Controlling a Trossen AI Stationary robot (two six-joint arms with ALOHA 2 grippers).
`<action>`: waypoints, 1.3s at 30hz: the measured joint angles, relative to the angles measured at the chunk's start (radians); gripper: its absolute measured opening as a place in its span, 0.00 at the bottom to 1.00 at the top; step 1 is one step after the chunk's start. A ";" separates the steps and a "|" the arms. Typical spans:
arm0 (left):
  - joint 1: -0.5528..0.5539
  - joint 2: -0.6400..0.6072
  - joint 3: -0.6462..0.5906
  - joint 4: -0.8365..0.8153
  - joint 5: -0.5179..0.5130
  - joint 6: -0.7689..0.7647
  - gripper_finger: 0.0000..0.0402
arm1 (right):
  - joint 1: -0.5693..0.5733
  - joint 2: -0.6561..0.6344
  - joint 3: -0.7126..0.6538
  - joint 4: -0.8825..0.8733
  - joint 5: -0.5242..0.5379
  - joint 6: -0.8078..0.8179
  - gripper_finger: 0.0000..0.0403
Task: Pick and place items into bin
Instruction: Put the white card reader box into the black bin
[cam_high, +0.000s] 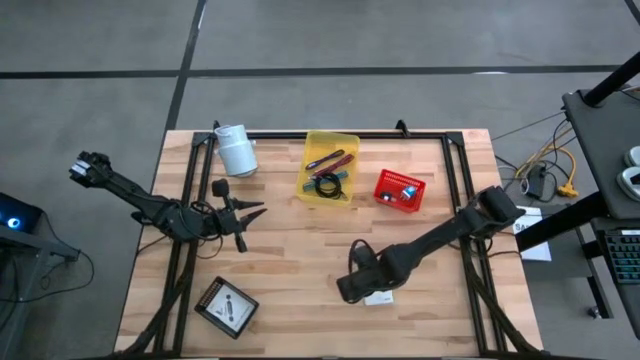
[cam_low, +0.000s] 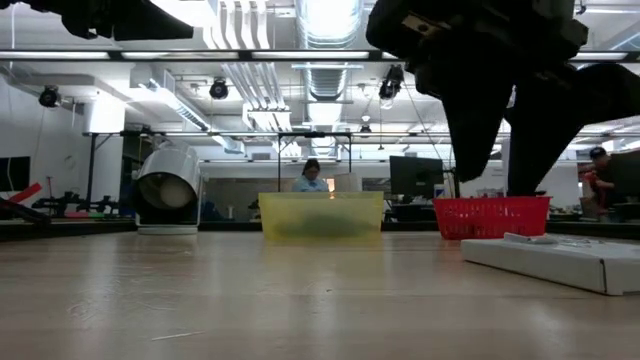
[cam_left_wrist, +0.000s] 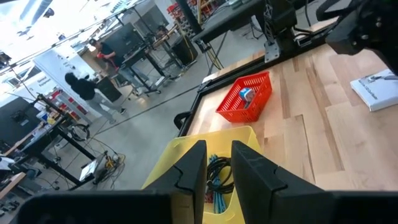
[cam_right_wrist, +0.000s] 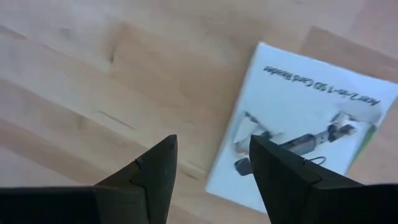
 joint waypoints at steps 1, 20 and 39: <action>0.000 0.000 0.000 0.000 0.000 0.000 0.14 | 0.002 0.006 0.008 -0.011 0.000 0.000 0.46; 0.000 0.006 0.000 0.000 0.000 0.001 0.14 | 0.014 0.113 0.013 0.003 -0.004 -0.059 0.46; 0.000 0.008 0.000 0.000 0.000 0.001 0.14 | 0.004 0.146 0.015 0.018 -0.089 -0.265 0.06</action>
